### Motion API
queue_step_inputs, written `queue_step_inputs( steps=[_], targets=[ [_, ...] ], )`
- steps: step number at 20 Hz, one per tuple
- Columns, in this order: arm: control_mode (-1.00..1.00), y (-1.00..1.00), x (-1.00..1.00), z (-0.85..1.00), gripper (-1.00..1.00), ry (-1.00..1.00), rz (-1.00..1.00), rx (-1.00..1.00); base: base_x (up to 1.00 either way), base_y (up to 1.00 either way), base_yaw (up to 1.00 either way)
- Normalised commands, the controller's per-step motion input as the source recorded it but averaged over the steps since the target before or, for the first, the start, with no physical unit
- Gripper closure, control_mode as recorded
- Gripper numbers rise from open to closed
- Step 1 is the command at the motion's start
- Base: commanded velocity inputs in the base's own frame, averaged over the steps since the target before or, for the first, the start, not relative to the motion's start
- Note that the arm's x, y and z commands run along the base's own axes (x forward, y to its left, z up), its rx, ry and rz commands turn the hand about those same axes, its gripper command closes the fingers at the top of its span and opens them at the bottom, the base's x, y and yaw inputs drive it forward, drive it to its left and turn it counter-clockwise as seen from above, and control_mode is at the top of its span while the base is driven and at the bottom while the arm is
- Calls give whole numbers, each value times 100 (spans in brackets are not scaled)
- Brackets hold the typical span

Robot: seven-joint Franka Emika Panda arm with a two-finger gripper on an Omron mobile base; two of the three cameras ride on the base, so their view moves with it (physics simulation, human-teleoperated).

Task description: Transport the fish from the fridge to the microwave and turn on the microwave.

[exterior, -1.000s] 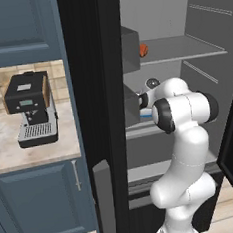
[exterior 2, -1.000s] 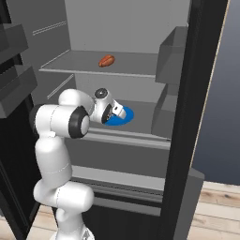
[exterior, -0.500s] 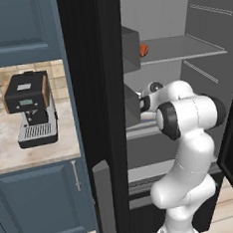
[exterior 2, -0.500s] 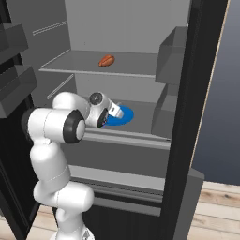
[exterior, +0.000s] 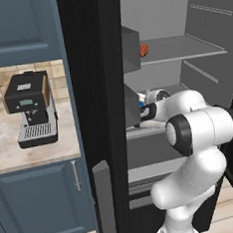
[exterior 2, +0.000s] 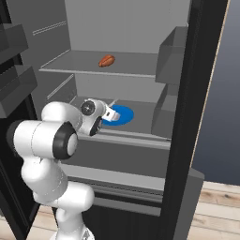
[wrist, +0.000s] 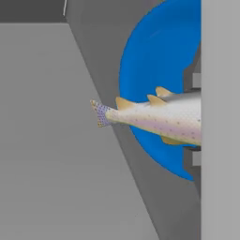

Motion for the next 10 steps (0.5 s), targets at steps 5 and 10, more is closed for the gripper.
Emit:
queue_step_inputs(
  steps=[5,10],
  targets=[
    [-100,-3,-46,65,100,0,0,0,0,0,0],
    [-100,0,-42,57,100,5,0,0,0,0,0]
  ],
)
